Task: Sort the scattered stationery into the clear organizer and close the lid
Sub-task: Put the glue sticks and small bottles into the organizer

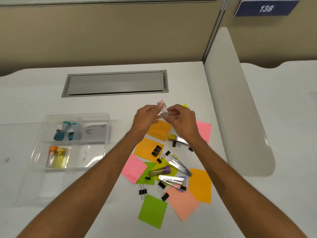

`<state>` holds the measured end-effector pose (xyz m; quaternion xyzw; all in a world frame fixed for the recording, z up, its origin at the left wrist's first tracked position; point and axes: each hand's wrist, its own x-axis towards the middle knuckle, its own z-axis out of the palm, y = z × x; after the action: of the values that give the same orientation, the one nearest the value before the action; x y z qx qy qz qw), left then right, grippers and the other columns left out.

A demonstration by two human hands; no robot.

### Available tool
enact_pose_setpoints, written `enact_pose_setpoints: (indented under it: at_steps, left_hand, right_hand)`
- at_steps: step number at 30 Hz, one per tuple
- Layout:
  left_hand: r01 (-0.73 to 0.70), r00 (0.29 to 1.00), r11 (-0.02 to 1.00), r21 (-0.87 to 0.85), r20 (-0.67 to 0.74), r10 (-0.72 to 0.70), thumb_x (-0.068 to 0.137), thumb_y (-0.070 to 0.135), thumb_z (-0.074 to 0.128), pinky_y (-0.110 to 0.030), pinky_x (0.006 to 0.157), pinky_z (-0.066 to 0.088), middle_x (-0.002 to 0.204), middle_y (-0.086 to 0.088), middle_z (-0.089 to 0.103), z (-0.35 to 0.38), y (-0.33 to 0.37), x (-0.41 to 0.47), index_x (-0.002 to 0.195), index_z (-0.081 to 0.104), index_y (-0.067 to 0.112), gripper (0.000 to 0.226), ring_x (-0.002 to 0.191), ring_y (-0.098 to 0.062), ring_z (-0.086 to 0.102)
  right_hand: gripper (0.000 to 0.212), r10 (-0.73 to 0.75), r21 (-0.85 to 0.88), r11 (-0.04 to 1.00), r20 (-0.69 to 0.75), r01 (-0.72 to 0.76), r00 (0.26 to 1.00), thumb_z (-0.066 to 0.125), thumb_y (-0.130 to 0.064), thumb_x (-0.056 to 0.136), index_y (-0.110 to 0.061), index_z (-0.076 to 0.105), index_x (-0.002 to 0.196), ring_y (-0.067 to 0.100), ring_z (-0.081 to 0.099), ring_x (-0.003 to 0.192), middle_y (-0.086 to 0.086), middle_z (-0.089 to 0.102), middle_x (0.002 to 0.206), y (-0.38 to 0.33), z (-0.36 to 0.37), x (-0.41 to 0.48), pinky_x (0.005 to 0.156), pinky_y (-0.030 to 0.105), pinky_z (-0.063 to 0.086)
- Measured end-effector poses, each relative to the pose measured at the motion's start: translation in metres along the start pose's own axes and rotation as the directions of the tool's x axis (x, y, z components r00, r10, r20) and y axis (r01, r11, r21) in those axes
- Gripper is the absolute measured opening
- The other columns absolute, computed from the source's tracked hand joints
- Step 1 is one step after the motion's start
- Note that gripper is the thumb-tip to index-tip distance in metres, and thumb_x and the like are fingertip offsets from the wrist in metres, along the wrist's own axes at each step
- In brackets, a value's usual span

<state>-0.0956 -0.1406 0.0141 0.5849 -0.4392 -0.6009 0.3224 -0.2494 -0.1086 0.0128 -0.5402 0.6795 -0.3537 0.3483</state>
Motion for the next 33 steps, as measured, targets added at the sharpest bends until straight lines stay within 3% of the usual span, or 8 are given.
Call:
enact_pose_setpoints:
  at_steps: [3,8,12,14,18,21,28,33]
  left_hand:
    - [0.062,0.998,0.984,-0.165,0.04,-0.056,0.082,0.028,0.075,-0.035,0.081,0.058,0.098,-0.011,0.075,-0.013,-0.01,-0.027,0.1,0.072,0.008,0.027,0.089,-0.026,0.074]
    - [0.085,0.996,0.967,-0.242,0.016,-0.084,0.078,0.024,0.077,-0.037,0.083,0.058,0.097,-0.017,0.075,-0.028,-0.025,-0.073,0.1,0.07,0.003,0.032,0.09,-0.03,0.073]
    - [0.059,0.995,0.957,-0.285,-0.064,-0.08,0.081,0.019,0.074,-0.037,0.08,0.059,0.096,-0.017,0.075,-0.041,-0.032,-0.099,0.105,0.066,-0.001,0.032,0.087,-0.031,0.074]
    - [0.054,0.991,0.948,-0.314,-0.103,-0.09,0.082,0.02,0.075,-0.035,0.076,0.059,0.095,-0.016,0.075,-0.05,-0.034,-0.108,0.105,0.065,0.001,0.031,0.084,-0.029,0.074]
    - [0.033,0.988,0.936,-0.35,-0.129,-0.083,0.081,0.024,0.076,-0.028,0.066,0.057,0.091,-0.014,0.074,-0.067,-0.042,-0.125,0.103,0.07,0.004,0.03,0.079,-0.025,0.072]
    - [0.021,0.984,0.942,-0.336,-0.159,-0.078,0.082,0.028,0.076,-0.026,0.066,0.056,0.087,-0.01,0.073,-0.079,-0.05,-0.135,0.092,0.074,0.008,0.023,0.078,-0.021,0.07]
    - [0.01,0.982,0.948,-0.317,-0.176,-0.069,0.082,0.031,0.076,-0.032,0.074,0.059,0.089,-0.008,0.071,-0.107,-0.056,-0.146,0.097,0.073,0.007,0.028,0.081,-0.021,0.068]
    - [-0.009,0.988,0.954,-0.298,-0.149,-0.037,0.085,0.027,0.073,-0.036,0.079,0.058,0.091,-0.011,0.069,-0.131,-0.052,-0.149,0.105,0.07,0.002,0.032,0.083,-0.023,0.067]
  right_hand:
    - [0.027,-0.006,0.076,0.997,0.062,0.002,0.998,0.079,-0.021,0.079,-0.011,0.071,0.104,0.011,0.064,0.072,0.005,0.071,0.084,-0.007,0.007,-0.035,0.075,0.036,0.058]
    - [0.022,-0.045,0.14,0.99,0.117,0.028,0.992,0.074,-0.03,0.084,-0.018,0.071,0.102,0.01,0.068,0.076,0.001,0.072,0.084,-0.01,0.016,-0.084,0.073,0.03,0.058]
    - [0.021,-0.128,0.034,0.992,0.07,0.125,0.989,0.063,-0.032,0.092,-0.016,0.071,0.103,0.0,0.063,0.082,-0.004,0.072,0.09,-0.007,0.019,-0.111,0.074,0.019,0.052]
    - [0.015,-0.176,-0.091,0.977,0.158,0.192,0.972,0.062,-0.02,0.091,-0.015,0.07,0.103,0.009,0.064,0.084,-0.001,0.072,0.093,-0.001,0.02,-0.121,0.075,0.029,0.053]
    - [0.031,-0.162,-0.467,0.776,0.501,0.424,0.85,0.061,-0.011,0.089,-0.018,0.065,0.119,0.025,0.052,0.109,0.003,0.064,0.114,0.01,0.032,-0.136,0.081,0.043,0.049]
    - [0.028,-0.199,-0.56,0.589,0.598,0.583,0.777,0.061,-0.009,0.088,-0.016,0.066,0.114,0.029,0.048,0.104,0.005,0.063,0.106,0.012,0.043,-0.143,0.07,0.039,0.044]
    - [0.029,-0.249,-0.595,0.495,0.601,0.633,0.759,0.057,-0.001,0.086,-0.012,0.065,0.112,0.03,0.047,0.104,0.008,0.061,0.102,0.008,0.055,-0.147,0.071,0.038,0.039]
    - [0.028,-0.334,-0.538,0.625,0.47,0.565,0.817,0.058,-0.018,0.094,-0.014,0.062,0.122,0.029,0.048,0.107,0.007,0.061,0.11,-0.012,0.059,-0.146,0.085,0.041,0.041]
